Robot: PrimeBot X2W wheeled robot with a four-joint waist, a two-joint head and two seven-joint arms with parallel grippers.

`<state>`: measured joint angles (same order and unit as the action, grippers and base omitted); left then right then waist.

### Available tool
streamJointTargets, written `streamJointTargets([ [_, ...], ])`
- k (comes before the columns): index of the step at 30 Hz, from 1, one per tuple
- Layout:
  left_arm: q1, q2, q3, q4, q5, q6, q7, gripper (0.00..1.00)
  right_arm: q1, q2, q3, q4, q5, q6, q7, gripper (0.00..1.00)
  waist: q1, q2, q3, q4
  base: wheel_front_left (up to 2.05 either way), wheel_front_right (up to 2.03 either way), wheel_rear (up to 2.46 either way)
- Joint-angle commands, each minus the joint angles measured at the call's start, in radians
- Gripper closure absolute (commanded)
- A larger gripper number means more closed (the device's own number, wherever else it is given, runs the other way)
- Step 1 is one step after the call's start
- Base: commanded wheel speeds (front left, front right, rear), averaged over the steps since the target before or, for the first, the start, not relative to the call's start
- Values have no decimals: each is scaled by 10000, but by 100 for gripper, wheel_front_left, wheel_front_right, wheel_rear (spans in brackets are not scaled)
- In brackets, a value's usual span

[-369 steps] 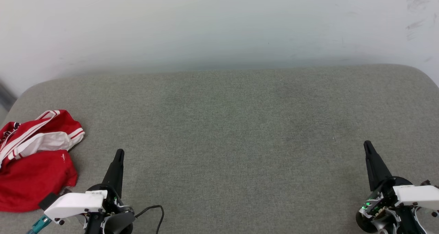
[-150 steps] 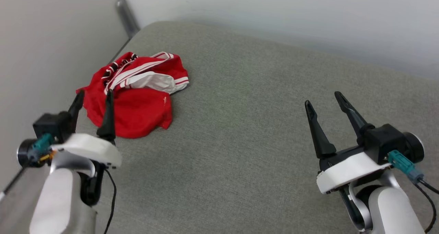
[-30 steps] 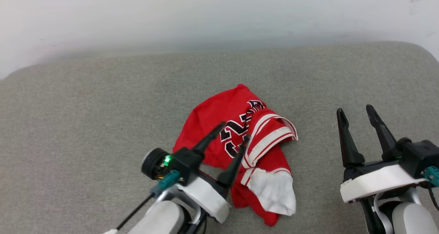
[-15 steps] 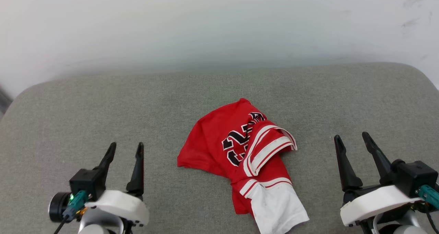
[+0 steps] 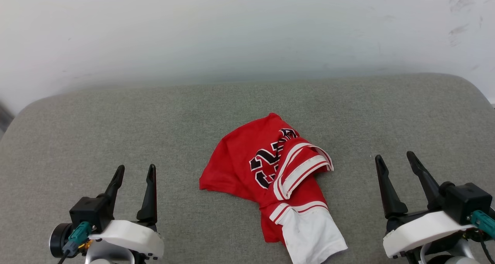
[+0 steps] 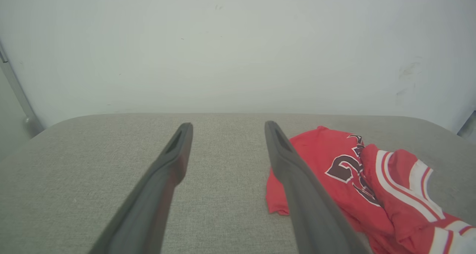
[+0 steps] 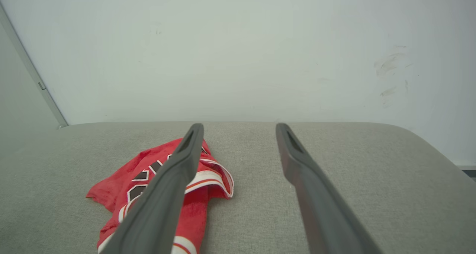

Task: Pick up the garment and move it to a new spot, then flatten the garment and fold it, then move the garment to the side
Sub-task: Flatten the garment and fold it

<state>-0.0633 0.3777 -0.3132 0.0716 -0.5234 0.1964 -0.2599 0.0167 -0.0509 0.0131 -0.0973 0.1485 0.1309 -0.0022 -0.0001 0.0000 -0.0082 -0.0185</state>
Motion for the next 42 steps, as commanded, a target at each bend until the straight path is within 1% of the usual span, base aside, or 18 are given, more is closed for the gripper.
streamJointTargets([
  [1,66,-12,32,-39,46,-13,-64,0,46,7,-7,-48,0,-3,28,0,1,0,7,0,0,0,0],
  [5,46,-58,78,-59,97,-23,-70,0,10,7,12,78,108,-3,444,0,1,0,50,23,0,0,0],
  [8,0,-82,84,-97,126,-53,-71,0,-104,-40,483,156,-39,-3,1449,0,1,0,132,64,0,0,0],
  [10,-67,-100,86,-124,164,-78,-72,0,-213,-413,1081,179,61,-3,2423,0,1,0,207,102,0,0,0],
  [14,-193,-180,95,-188,199,-179,-73,0,-426,-1345,2437,16,833,-3,4416,0,1,0,380,224,0,0,0],
  [18,-276,-239,96,-258,312,-280,-74,0,-678,-2033,3448,-388,1665,-3,5861,0,1,0,568,397,0,0,0],
  [20,-310,-283,108,-273,380,-303,-74,0,-752,-2224,3859,-552,2050,-3,6480,0,1,0,673,485,0,0,0],
  [23,-415,-352,136,-266,450,-378,-75,0,-979,-2450,4438,-732,2500,-3,7257,0,1,0,867,610,0,0,0],
  [26,-496,-467,145,-244,431,-479,-72,0,-1223,-2598,4976,-811,2764,-3,7801,0,1,0,1093,714,0,0,0],
  [29,-605,-548,185,-202,480,-602,-66,0,-1466,-2755,5330,-652,2705,-3,8230,0,1,0,1312,804,0,0,0],
  [32,-685,-610,224,-163,548,-715,-65,0,-1642,-2831,5469,-437,2553,-3,8481,0,1,0,1476,877,0,0,0],
  [33,-702,-628,239,-149,557,-746,-65,0,-1679,-2817,5486,-385,2563,-3,8512,65,1,0,1521,895,0,0,0],
  [34,-730,-644,264,-130,591,-783,-65,0,-1697,-2773,5478,-333,2603,-3,8483,100,1,0,1549,909,0,0,0],
  [38,-781,-707,376,-76,665,-863,-65,0,-1931,-2708,5373,-332,2557,-3,8240,100,1,0,1609,898,0,0,0],
  [42,-745,-705,484,-62,736,-911,-65,0,-2184,-2590,4942,-486,2291,-3,7613,100,1,0,1608,775,0,0,0],
])
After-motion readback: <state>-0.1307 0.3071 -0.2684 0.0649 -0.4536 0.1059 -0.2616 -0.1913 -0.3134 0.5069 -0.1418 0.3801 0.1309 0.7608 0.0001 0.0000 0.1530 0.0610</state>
